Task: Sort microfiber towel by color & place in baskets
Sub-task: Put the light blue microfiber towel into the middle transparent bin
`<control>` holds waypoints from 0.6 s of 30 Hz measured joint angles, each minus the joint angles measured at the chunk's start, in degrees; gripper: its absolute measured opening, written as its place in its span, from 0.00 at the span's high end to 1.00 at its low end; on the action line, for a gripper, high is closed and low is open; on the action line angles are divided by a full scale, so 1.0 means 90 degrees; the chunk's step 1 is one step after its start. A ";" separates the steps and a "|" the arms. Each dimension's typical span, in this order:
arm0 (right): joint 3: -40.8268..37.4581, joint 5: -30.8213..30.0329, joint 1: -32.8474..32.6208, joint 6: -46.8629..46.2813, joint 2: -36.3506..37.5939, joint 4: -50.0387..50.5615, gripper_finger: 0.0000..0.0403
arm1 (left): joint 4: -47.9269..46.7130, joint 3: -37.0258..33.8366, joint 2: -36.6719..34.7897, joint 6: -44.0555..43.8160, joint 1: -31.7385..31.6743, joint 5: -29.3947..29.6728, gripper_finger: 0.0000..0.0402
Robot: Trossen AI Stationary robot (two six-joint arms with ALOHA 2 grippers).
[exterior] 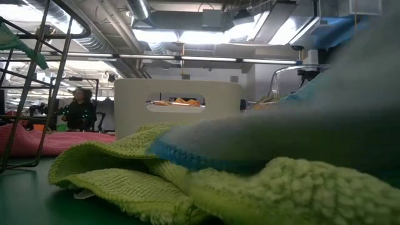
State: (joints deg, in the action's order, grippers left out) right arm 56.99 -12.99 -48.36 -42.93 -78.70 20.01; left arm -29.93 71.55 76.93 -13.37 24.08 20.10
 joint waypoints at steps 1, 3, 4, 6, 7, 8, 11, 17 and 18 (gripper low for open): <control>0.0000 -0.0146 0.0000 0.0091 0.0144 0.0002 0.94 | -0.0002 -0.0002 0.0000 0.0000 0.0000 0.0000 0.67; 0.0000 -0.0445 0.0000 0.0247 0.0456 0.0005 0.95 | -0.0002 -0.0002 0.0000 0.0000 0.0001 0.0000 0.67; 0.0000 -0.0591 0.0000 0.0324 0.0611 0.0003 0.96 | -0.0002 -0.0002 0.0000 0.0000 0.0000 0.0000 0.67; 0.0000 -0.0852 0.0000 0.0474 0.0916 -0.0005 0.97 | -0.0001 -0.0002 0.0000 0.0000 0.0001 0.0000 0.67; 0.0000 -0.0962 0.0000 0.0518 0.1055 -0.0007 0.97 | -0.0002 -0.0002 0.0000 0.0000 0.0002 0.0000 0.67; 0.0001 -0.1057 0.0000 0.0589 0.1198 -0.0007 0.96 | -0.0001 -0.0002 0.0000 0.0000 0.0002 0.0000 0.67; 0.0002 -0.1260 0.0000 0.0817 0.1609 -0.0010 0.94 | -0.0001 -0.0002 0.0000 0.0000 0.0001 0.0000 0.67; 0.0002 -0.1339 0.0000 0.1153 0.2410 -0.0010 0.95 | -0.0002 -0.0002 0.0000 0.0000 0.0000 0.0000 0.67; 0.0002 -0.1343 0.0000 0.1188 0.2545 -0.0010 0.95 | -0.0002 -0.0002 0.0000 0.0000 0.0001 0.0000 0.67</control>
State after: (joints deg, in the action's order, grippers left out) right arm 57.01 -25.08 -48.36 -32.24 -55.80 19.92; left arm -29.95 71.53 76.93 -13.37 24.08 20.10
